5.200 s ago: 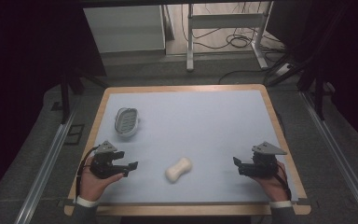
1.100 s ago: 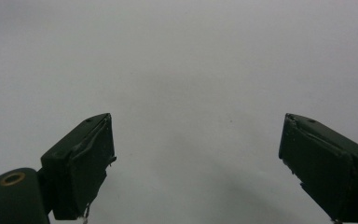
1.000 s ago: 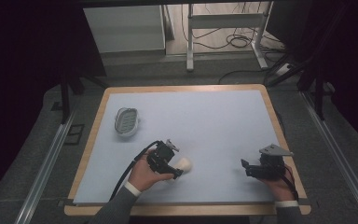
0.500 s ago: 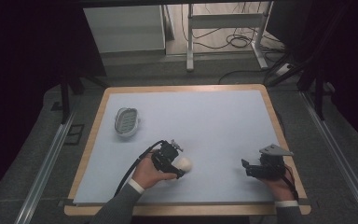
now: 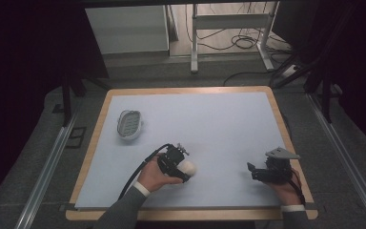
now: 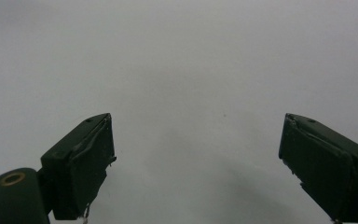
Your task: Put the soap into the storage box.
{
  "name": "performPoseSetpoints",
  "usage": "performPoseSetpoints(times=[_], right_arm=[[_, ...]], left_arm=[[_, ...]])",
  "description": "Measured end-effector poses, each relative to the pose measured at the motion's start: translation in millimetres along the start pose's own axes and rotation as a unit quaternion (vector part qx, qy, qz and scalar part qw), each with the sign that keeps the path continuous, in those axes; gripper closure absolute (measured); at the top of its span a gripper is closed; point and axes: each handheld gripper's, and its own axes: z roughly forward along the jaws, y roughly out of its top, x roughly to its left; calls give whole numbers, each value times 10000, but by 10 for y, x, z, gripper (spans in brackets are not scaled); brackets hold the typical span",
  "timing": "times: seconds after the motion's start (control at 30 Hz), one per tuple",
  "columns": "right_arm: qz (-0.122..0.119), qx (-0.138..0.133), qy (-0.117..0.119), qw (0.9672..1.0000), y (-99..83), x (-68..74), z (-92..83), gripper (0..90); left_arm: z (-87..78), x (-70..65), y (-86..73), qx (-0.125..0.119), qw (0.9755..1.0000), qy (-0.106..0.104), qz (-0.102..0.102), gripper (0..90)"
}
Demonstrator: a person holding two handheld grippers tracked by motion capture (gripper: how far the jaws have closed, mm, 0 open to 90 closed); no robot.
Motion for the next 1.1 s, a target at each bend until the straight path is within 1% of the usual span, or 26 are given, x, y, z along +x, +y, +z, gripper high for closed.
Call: performPoseSetpoints(times=[0.17,0.2,0.33,0.47,0.5,0.53,0.57,0.6,0.67,0.87,0.97,1.1], right_arm=[[5,3,-13,10000,-2,-3,3,99],[10,8,-15,10000,-3,-4,5,99],[17,11,-24,10000,-4,-7,7,99],[14,-18,-56,10000,-3,-7,3,99],[18,-24,-55,10000,-2,-8,2,99],[20,-26,-57,10000,-2,-8,2,99],[21,-24,-60,10000,-3,-9,2,99],[21,-24,-60,10000,-3,-9,2,99],[23,-21,-64,10000,-3,-8,1,99],[24,-21,-67,10000,-3,-9,1,99],[38,-24,-88,10000,-4,-19,0,99],[49,-35,-88,9999,-6,-26,-1,99]], left_arm=[[19,6,9,43,10000,61,-10,345],[26,-2,12,86,10000,32,22,368],[37,-13,13,133,9999,38,50,383],[48,-34,13,157,9998,129,77,405],[47,-36,12,154,9998,125,85,415],[47,-36,12,154,9998,125,85,428],[38,-37,9,137,9998,71,102,455],[38,-37,9,137,9998,71,102,489],[37,-49,9,134,9997,105,161,491],[34,-58,5,108,9995,161,231,494],[13,-45,5,100,9995,86,275,495],[-35,-31,5,-2,9997,27,229,495]])
